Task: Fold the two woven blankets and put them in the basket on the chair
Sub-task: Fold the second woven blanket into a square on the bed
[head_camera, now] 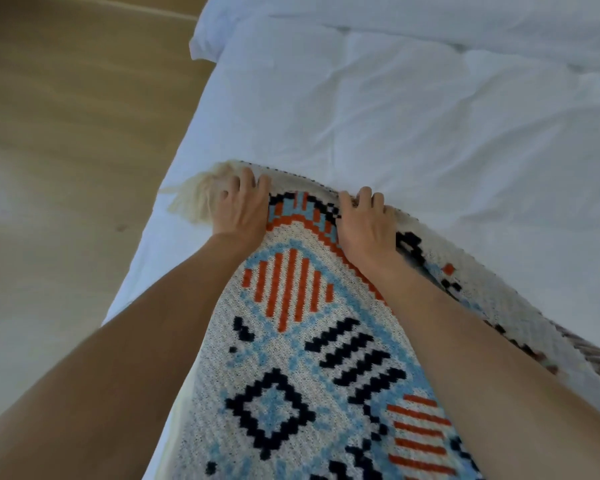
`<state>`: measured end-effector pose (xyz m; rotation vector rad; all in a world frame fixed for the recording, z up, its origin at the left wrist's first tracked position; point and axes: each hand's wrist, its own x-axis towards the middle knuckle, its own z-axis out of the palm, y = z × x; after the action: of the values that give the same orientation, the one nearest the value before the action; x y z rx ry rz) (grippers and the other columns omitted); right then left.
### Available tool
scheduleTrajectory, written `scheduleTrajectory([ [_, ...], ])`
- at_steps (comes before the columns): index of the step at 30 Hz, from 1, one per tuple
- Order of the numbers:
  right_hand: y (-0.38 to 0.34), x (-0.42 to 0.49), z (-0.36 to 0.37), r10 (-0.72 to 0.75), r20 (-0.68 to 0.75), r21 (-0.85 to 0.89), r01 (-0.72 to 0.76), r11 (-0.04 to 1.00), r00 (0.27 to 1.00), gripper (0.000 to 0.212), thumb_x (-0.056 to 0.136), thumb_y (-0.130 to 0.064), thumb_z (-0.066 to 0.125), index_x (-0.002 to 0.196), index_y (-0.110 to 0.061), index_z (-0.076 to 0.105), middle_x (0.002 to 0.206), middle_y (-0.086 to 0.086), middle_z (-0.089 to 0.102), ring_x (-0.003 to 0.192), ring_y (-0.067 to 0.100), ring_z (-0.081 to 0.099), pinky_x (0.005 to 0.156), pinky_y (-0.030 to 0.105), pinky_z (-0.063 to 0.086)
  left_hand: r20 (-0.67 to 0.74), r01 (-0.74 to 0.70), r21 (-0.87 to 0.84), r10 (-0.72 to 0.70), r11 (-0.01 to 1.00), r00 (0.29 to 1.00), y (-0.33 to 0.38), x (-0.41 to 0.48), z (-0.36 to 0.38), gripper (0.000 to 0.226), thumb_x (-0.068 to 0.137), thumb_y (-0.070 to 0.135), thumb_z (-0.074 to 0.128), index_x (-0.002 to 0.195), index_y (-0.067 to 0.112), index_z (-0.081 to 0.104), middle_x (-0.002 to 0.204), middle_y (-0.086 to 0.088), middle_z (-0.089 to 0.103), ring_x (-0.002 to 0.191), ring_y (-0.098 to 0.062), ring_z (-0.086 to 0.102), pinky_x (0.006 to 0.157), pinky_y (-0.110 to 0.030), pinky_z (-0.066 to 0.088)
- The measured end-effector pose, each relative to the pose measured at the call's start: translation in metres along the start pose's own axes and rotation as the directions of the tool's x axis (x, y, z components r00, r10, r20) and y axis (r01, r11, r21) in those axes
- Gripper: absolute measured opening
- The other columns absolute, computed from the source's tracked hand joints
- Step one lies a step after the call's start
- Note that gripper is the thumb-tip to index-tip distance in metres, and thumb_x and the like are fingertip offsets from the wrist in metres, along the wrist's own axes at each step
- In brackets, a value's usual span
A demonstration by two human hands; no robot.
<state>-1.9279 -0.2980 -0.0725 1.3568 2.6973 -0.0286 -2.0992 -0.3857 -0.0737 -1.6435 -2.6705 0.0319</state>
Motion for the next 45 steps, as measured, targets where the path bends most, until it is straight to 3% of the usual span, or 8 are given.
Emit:
scheduleTrajectory([
  [9, 0.010, 0.007, 0.025, -0.023, 0.008, 0.139, 0.021, 0.990, 1.000, 0.068, 0.096, -0.028, 0.043, 0.151, -0.017, 0.003, 0.157, 0.017, -0.002, 0.144, 0.035, 0.002, 0.117, 0.052, 0.006, 0.322, -0.008, -0.132, 0.051, 0.991, 0.945, -0.008, 0.009, 0.033, 0.072, 0.093, 0.034, 0.047, 0.150, 0.024, 0.005, 0.159, -0.007, -0.004, 0.146, -0.032, -0.007, 0.115, -0.055, 0.005],
  [12, -0.001, -0.009, 0.017, -0.057, -0.162, 0.092, 0.072, 0.993, 0.985, 0.060, 0.085, -0.016, 0.058, 0.140, -0.008, 0.035, 0.145, 0.023, 0.034, 0.130, 0.041, 0.036, 0.107, 0.054, 0.030, 0.375, 0.006, -0.098, 0.032, 0.995, 0.926, -0.006, 0.010, 0.035, 0.075, 0.094, 0.036, 0.046, 0.151, 0.024, -0.001, 0.159, -0.007, -0.009, 0.145, -0.033, -0.012, 0.115, -0.054, 0.001],
  [14, 0.000, -0.023, 0.018, -0.054, -0.116, 0.062, 0.061, 0.996, 0.992, 0.049, 0.089, -0.028, 0.052, 0.133, -0.011, 0.042, 0.135, 0.022, 0.044, 0.119, 0.039, 0.045, 0.098, 0.052, 0.038, 0.400, 0.005, -0.066, 0.022, 0.998, 0.916, -0.005, 0.011, 0.031, 0.077, 0.093, 0.036, 0.047, 0.151, 0.024, -0.003, 0.159, -0.007, -0.010, 0.145, -0.033, -0.012, 0.115, -0.055, 0.001],
  [17, 0.016, -0.032, 0.023, 0.015, 0.096, 0.117, -0.027, 0.993, 0.995, 0.056, 0.096, -0.048, 0.030, 0.145, -0.022, 0.023, 0.153, 0.016, 0.020, 0.138, 0.036, 0.022, 0.110, 0.052, 0.022, 0.427, -0.006, 0.009, 0.002, 1.000, 0.904, 0.001, 0.013, 0.020, 0.082, 0.092, 0.039, 0.053, 0.151, 0.023, -0.002, 0.160, -0.008, -0.008, 0.146, -0.034, -0.005, 0.113, -0.059, 0.005],
  [21, 0.023, -0.050, 0.019, -0.019, 0.098, 0.197, -0.001, 0.980, 0.995, 0.059, 0.096, -0.049, 0.030, 0.148, -0.024, 0.015, 0.157, 0.015, 0.007, 0.144, 0.032, 0.006, 0.114, 0.052, 0.007, 0.346, -0.011, 0.143, -0.040, 0.990, 0.937, 0.022, -0.008, 0.004, 0.080, 0.089, 0.034, 0.057, 0.149, 0.012, 0.009, 0.157, -0.015, 0.004, 0.144, -0.035, 0.005, 0.113, -0.056, 0.015],
  [28, 0.032, -0.162, 0.012, 0.016, 0.053, 0.199, -0.026, 0.980, 0.998, 0.052, 0.095, -0.038, 0.041, 0.141, -0.014, 0.036, 0.150, 0.015, 0.028, 0.139, 0.034, 0.022, 0.113, 0.052, 0.018, 0.208, -0.162, -0.033, 0.165, 0.986, 0.964, 0.077, -0.113, -0.006, 0.060, 0.090, 0.023, 0.051, 0.141, 0.011, 0.022, 0.147, -0.018, 0.024, 0.135, -0.034, 0.027, 0.109, -0.051, 0.032],
  [37, 0.090, -0.349, -0.009, 0.156, 0.260, 0.126, -0.193, 0.973, 0.953, 0.054, 0.095, -0.035, 0.040, 0.144, -0.016, 0.029, 0.153, 0.015, 0.021, 0.143, 0.031, 0.015, 0.115, 0.046, 0.015, 0.461, -0.266, -0.135, 0.298, 0.955, 0.836, 0.158, -0.267, -0.044, 0.064, 0.093, 0.032, 0.048, 0.145, 0.011, 0.017, 0.151, -0.015, 0.014, 0.140, -0.032, 0.015, 0.107, -0.044, 0.030],
  [45, 0.146, -0.492, -0.022, 0.292, 0.247, 0.152, -0.335, 0.930, 0.924, 0.040, 0.083, -0.026, 0.051, 0.120, -0.011, 0.058, 0.124, 0.014, 0.055, 0.116, 0.034, 0.052, 0.097, 0.047, 0.043, 0.518, -0.360, -0.147, 0.382, 0.921, 0.766, 0.218, -0.379, -0.070, 0.058, 0.092, 0.021, 0.044, 0.144, 0.012, 0.019, 0.146, -0.014, 0.021, 0.134, -0.032, 0.026, 0.104, -0.042, 0.035],
])
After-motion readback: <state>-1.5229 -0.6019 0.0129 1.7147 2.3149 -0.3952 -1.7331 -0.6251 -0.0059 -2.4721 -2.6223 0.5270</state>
